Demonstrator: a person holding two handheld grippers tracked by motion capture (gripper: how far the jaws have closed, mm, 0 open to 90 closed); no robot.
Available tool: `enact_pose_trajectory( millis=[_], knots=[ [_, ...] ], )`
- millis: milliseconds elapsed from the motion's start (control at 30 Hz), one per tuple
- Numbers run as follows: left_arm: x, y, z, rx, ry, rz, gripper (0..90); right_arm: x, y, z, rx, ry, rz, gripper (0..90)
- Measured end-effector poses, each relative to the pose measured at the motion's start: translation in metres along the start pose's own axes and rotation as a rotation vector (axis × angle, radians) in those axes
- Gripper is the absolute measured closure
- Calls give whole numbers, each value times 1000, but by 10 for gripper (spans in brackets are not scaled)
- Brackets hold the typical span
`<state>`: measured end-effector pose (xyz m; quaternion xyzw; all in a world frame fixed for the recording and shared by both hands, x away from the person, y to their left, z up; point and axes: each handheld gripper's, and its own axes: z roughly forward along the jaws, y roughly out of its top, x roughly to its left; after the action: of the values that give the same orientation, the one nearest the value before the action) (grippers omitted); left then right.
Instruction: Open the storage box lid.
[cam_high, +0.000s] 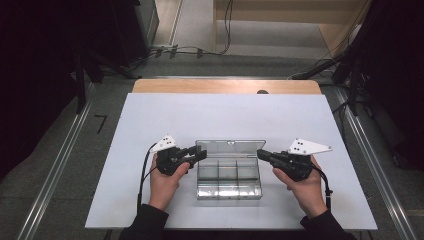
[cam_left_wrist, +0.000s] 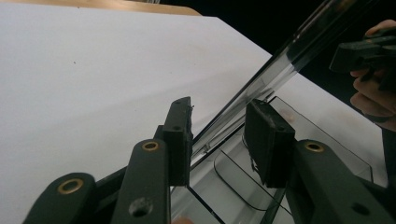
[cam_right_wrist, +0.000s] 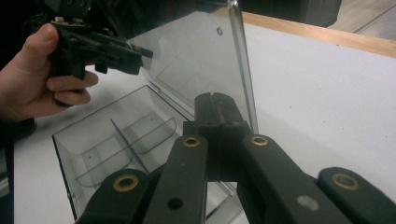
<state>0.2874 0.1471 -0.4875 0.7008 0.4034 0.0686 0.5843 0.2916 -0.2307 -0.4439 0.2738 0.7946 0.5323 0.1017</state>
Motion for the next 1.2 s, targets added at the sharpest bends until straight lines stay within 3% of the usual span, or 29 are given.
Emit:
enact_pose_trajectory(
  millis=[133,267,467,600,733,867,1033,1200],
  knots=[
    [1,0,0,-1,6,-2,633,-9,-4,-10,-2,0,21,874],
    [2,0,0,-3,14,-7,652,-12,-10,-10,16,4,24,749],
    [2,-1,1,4,23,-14,656,-20,-14,2,0,-30,63,517],
    [3,-1,2,4,27,-18,668,-23,-16,15,-10,-24,92,481],
    [4,-2,3,3,25,-23,678,-24,-17,28,-13,-22,107,488],
    [5,-2,3,2,25,-30,685,-21,-18,35,-25,-23,91,568],
    [4,-2,3,3,21,-24,680,-22,-20,35,-36,-39,111,681],
    [3,-3,3,9,9,-29,693,-20,-22,33,-45,-47,133,704]
  ],
)
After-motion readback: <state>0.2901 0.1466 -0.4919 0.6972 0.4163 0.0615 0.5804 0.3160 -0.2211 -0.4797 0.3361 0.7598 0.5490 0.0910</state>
